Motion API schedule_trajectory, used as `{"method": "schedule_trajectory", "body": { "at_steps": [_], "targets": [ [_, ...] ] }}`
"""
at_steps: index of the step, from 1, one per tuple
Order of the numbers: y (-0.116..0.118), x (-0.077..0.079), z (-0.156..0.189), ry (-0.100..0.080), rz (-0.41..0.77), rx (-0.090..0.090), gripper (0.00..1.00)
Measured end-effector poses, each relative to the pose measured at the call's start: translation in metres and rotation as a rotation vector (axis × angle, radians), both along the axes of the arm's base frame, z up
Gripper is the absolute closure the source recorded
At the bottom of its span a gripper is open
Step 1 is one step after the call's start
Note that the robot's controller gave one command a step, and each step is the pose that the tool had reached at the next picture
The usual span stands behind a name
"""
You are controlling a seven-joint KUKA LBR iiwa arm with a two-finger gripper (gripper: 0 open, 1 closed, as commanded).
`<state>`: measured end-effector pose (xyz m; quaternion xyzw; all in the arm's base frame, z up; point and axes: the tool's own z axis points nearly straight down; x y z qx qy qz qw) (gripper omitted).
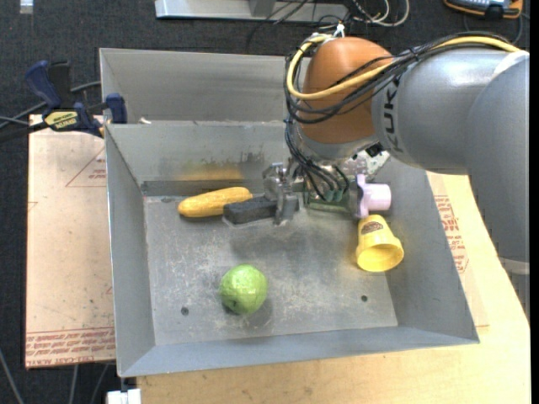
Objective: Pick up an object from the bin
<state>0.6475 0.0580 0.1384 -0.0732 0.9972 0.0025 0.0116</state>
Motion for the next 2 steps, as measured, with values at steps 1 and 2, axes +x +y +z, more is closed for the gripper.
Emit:
{"method": "schedule_trajectory", "body": {
  "at_steps": [1, 2],
  "targets": [
    [0.0001, 0.0003, 0.0057, -0.001, 0.000, 0.000, 1.00],
    [0.0001, -0.0009, 0.0140, 0.004, -0.001, 0.000, 1.00]
  ]
}}
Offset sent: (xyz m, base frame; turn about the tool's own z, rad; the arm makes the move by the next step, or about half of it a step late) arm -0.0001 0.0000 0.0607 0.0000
